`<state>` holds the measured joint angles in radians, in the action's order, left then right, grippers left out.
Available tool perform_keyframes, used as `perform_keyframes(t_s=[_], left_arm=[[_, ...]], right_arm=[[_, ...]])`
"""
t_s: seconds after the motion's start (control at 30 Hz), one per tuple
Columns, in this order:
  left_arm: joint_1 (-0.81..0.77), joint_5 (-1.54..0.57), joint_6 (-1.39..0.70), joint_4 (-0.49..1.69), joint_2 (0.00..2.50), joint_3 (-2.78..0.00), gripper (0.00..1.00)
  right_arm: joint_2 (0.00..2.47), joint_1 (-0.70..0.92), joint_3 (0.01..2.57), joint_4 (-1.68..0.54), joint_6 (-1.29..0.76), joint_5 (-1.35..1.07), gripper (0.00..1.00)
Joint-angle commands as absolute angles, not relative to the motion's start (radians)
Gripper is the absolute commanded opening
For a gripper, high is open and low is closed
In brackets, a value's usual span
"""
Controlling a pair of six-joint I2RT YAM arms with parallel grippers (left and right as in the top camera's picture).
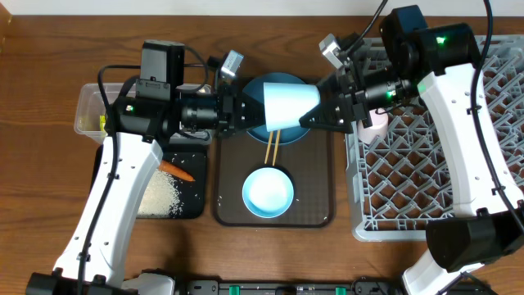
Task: Sort waste into correct bins and load items into the dishwasher rack
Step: 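Grasp the light-blue cup with the right gripper and release the left, then carry the light-blue cup into the rack with the right gripper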
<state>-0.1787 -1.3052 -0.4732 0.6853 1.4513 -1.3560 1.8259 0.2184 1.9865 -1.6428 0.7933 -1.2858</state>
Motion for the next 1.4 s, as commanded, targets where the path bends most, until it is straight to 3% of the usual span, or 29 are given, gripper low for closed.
perform_keyframes(t_s=[0.0,0.03,0.23,0.4,0.53,0.8,0.93,1.0,1.1,1.37], left_arm=[[-0.176,-1.232,-0.438,0.71,1.452,-1.35,0.17],[-0.176,-1.223,-0.438,0.71,1.452,-1.35,0.17],[-0.175,-1.106,-0.439,0.699,1.452,-1.35,0.45],[-0.175,-1.004,-0.439,0.688,1.452,-1.35,0.5],[-0.176,-0.954,-0.439,0.688,1.452,-1.35,0.54],[-0.176,-0.861,-0.438,0.689,1.452,-1.35,0.84],[-0.176,-0.862,-0.438,0.689,1.452,-1.35,0.88],[-0.176,-0.862,-0.438,0.689,1.452,-1.35,0.9],[-0.176,-0.86,-0.438,0.689,1.452,-1.35,0.92],[-0.176,-0.814,-0.438,0.689,1.452,-1.35,0.96]], right_arm=[[1.821,0.186,2.001,-1.617,0.801,-1.364,0.34],[1.821,0.186,2.001,-1.615,0.801,-1.361,0.33],[1.821,0.186,2.001,-1.615,0.782,-1.299,0.33],[1.821,0.183,2.001,-1.598,0.728,-1.222,0.27],[1.821,0.182,2.001,-1.545,0.588,-1.092,0.24],[1.821,0.168,2.001,-1.448,0.207,-0.577,0.18],[1.821,0.162,2.001,-1.452,0.067,-0.282,0.18],[1.821,0.154,2.001,-1.471,-0.036,-0.131,0.25],[1.821,0.13,2.001,-1.504,-0.145,0.043,0.22],[1.823,0.02,2.001,-1.52,-0.168,0.112,0.2]])
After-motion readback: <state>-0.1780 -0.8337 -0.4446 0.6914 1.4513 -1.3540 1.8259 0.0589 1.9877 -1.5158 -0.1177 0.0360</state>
